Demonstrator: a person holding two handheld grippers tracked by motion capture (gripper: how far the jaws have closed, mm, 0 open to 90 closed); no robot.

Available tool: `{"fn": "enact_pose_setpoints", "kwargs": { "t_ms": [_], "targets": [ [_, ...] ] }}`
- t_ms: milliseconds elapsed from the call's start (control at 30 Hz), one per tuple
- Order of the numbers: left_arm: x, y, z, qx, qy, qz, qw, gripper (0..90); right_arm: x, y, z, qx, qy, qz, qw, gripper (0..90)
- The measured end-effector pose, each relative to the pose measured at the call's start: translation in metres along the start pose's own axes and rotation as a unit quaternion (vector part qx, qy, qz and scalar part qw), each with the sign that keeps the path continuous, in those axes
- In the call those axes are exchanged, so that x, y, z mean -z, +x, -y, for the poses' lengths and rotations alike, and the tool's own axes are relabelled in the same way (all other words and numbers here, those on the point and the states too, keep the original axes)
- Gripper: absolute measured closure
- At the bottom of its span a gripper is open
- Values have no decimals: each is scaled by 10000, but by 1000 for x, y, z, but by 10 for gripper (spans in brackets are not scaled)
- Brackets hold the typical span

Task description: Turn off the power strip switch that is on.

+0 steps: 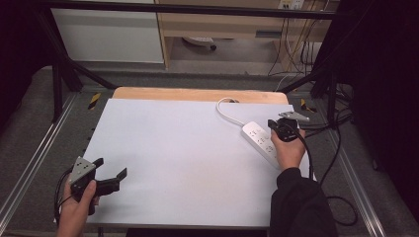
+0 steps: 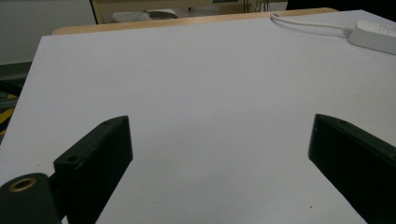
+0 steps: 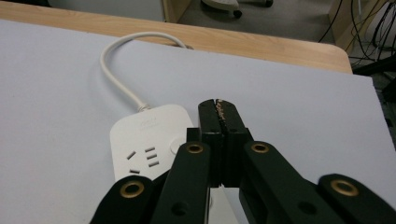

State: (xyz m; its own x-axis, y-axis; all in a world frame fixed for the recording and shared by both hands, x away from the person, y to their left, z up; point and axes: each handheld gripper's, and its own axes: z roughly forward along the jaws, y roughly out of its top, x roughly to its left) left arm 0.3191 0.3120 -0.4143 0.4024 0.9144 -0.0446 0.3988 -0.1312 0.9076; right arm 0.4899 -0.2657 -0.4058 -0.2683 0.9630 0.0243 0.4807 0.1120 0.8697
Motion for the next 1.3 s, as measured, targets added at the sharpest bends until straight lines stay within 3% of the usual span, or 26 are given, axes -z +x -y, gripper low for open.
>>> {"fn": "enact_pose_setpoints", "kwargs": {
  "t_ms": [833,1300],
  "targets": [
    [0,0,0,3,11,1,10000,62,-1,0,19,-150,642,-55,9978,900],
    [0,0,0,2,4,2,10000,62,-5,1,21,-124,753,-42,9971,900]
  ]
}}
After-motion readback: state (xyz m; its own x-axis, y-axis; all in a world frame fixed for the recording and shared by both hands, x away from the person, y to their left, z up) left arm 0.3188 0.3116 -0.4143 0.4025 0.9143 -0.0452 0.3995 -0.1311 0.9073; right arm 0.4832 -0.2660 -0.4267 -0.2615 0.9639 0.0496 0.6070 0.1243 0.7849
